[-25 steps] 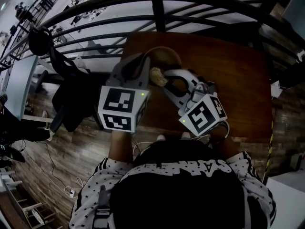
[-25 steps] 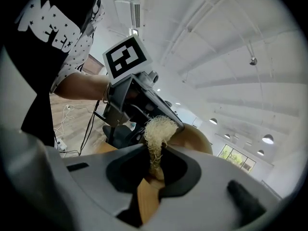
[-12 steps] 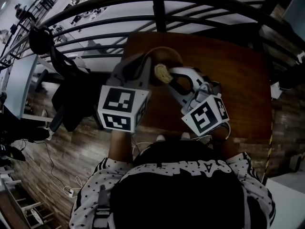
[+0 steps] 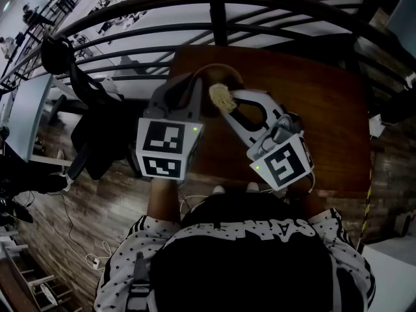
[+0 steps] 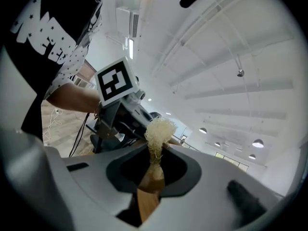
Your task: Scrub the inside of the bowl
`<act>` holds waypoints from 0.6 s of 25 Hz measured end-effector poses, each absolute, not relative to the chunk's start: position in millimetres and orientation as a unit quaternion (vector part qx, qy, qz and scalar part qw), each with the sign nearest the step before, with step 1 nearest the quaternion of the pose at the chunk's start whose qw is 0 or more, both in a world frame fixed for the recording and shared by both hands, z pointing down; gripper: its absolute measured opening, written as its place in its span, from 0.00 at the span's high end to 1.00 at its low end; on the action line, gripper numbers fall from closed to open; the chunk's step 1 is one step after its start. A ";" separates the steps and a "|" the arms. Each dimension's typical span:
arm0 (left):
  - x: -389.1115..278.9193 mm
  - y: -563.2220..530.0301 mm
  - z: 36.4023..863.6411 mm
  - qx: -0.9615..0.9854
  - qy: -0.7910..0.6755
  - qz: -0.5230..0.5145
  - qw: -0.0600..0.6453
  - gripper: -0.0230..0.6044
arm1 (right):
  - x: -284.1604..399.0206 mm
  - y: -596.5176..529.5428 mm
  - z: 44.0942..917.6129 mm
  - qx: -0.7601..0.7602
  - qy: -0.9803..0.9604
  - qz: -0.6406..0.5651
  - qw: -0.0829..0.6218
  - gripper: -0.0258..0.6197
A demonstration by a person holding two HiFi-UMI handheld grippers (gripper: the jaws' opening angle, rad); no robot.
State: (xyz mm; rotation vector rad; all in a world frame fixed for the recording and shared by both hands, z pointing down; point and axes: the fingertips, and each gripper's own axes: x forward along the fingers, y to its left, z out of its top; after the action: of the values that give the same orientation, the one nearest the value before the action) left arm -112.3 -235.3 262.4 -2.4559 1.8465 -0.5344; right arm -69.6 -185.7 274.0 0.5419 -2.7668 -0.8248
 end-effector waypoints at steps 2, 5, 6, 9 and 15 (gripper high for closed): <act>-110.9 -234.7 261.9 -0.788 0.592 -0.171 0.013 0.93 | -68.8 -189.2 267.8 0.192 -0.939 -0.271 0.093 0.86; -105.8 -233.2 262.4 -0.789 0.588 -0.175 0.019 0.93 | -70.5 -194.8 262.3 0.209 -0.936 -0.269 0.088 0.86; -104.0 -232.9 262.5 -0.790 0.587 -0.176 0.021 0.93 | -71.5 -196.8 261.3 0.215 -0.935 -0.269 0.088 0.86; -99.2 -231.7 261.5 -0.792 0.584 -0.178 0.025 0.93 | -74.4 -201.7 258.7 0.232 -0.930 -0.269 0.090 0.86; -92.5 -228.8 258.5 -0.792 0.581 -0.185 0.037 0.93 | -74.0 -209.7 257.8 0.252 -0.930 -0.253 0.088 0.86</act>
State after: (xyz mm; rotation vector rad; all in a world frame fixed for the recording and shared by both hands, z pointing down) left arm -92.5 -228.8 258.5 -2.4305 1.7844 -0.5684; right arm -74.0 -209.7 257.8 0.7500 -2.7680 -0.7518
